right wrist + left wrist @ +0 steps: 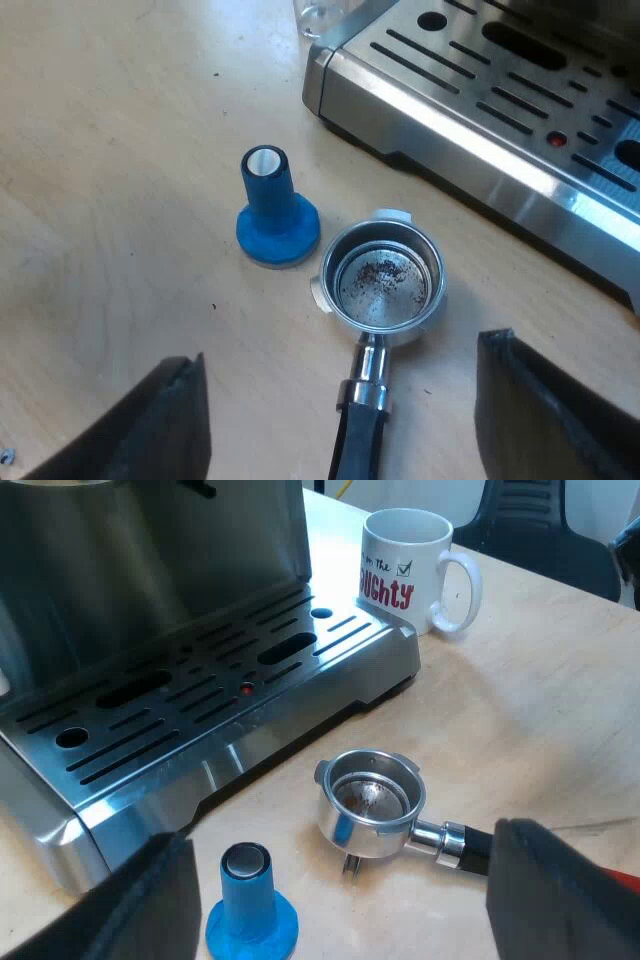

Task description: Grind coffee beans and then tamp

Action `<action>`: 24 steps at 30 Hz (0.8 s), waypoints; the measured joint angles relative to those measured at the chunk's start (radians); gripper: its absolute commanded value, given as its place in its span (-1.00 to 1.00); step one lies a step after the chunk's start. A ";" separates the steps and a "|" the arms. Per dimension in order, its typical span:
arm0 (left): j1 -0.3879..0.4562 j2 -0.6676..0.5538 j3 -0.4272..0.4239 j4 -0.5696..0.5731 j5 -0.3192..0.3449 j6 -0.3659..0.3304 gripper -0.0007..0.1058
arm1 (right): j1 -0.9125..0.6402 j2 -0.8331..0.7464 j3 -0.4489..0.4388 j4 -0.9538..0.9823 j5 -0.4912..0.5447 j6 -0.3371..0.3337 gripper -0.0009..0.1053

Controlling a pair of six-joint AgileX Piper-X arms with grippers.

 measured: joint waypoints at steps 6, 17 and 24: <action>0.000 0.000 0.000 -0.005 -0.018 0.000 0.19 | 0.000 0.000 0.000 -0.001 0.000 0.000 0.18; 0.000 0.008 0.000 -0.010 -0.059 0.000 0.24 | 0.000 0.000 0.000 -0.037 0.000 0.000 0.36; 0.000 0.146 0.000 -0.054 -0.059 0.000 0.36 | 0.000 0.000 0.000 -0.037 0.000 0.000 0.36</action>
